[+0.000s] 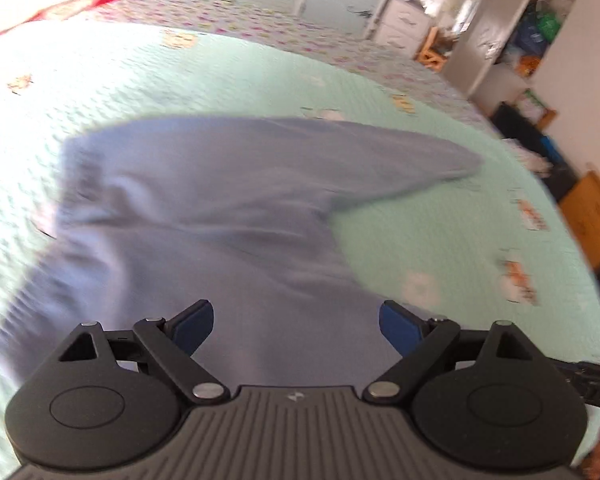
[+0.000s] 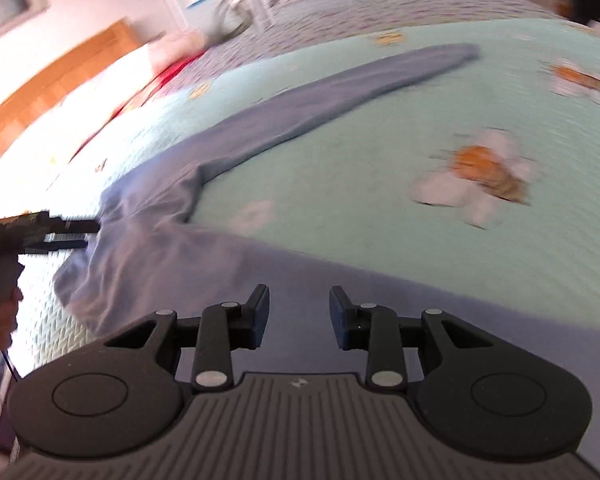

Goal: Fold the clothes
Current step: 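Move the open right tool over the garment leg toward the left tool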

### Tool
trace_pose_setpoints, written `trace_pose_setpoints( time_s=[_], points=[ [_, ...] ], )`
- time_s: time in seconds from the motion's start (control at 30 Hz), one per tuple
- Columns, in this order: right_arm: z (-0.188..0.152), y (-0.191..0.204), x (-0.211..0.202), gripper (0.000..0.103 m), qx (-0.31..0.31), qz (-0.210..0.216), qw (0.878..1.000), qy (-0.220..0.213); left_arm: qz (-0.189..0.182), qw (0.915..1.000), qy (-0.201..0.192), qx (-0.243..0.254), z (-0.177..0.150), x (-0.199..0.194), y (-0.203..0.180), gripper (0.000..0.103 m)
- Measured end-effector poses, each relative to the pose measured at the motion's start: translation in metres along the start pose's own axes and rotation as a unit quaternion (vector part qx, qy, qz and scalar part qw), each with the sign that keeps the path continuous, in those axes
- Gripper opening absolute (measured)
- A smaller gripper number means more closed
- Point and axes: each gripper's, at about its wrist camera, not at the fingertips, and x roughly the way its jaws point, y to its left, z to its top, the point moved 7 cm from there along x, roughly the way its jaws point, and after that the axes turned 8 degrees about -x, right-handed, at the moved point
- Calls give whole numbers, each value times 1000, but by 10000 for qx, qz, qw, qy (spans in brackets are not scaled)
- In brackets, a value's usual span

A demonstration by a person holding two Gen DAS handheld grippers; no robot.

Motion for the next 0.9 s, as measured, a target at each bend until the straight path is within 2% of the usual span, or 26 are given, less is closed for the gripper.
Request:
trace_pose_setpoints(
  time_s=[0.07, 0.17, 0.2, 0.27, 0.33, 0.37, 0.43, 0.5, 0.53, 0.63, 0.7, 0.77, 0.83, 0.87, 0.9],
  points=[
    [13, 22, 22, 34, -290, 13, 9995, 118, 241, 9997, 100, 14, 2, 13, 14, 93],
    [29, 57, 47, 34, -691, -7, 9975, 150, 375, 9983, 451, -69, -14, 41, 28, 93],
    [33, 66, 53, 34, -733, 170, 9971, 118, 407, 9982, 440, 52, -20, 46, 26, 93],
    [34, 76, 67, 34, -633, 673, 9956, 134, 470, 9976, 418, 294, -31, 55, 22, 103],
    [23, 71, 87, 34, -410, 825, 9946, 473, 508, 9974, 403, 310, -32, 57, 20, 103],
    [14, 63, 98, 23, -369, 682, 9948, 660, 522, 9975, 397, 281, -31, 57, 19, 103],
    [11, 59, 97, 7, -405, 584, 9954, 642, 492, 9980, 368, 164, -27, 56, 19, 101],
    [16, 62, 86, 8, -435, 625, 9957, 527, 317, 9992, 224, -14, -16, 44, 22, 95],
    [19, 63, 81, 14, -449, 646, 9958, 469, 236, 9996, 141, -86, -10, 38, 24, 94],
    [27, 68, 67, 18, -488, 731, 9957, 303, 75, 9995, -195, -224, 13, 15, 30, 94],
    [35, 77, 66, 18, -446, 1086, 9927, 272, 23, 9987, -429, -256, 35, 5, 36, 94],
    [37, 82, 78, 18, -464, 1343, 9891, 380, 154, 9978, -600, -225, 58, 0, 46, 94],
    [26, 80, 108, 19, -590, 1330, 9855, 874, 356, 9965, -742, -158, 81, 1, 58, 94],
    [22, 78, 120, 5, -628, 1329, 9832, 1085, 445, 9958, -791, -131, 93, 5, 65, 94],
    [25, 75, 120, 0, -517, 1375, 9832, 1083, 542, 9951, -819, -100, 105, 8, 73, 94]
  ],
)
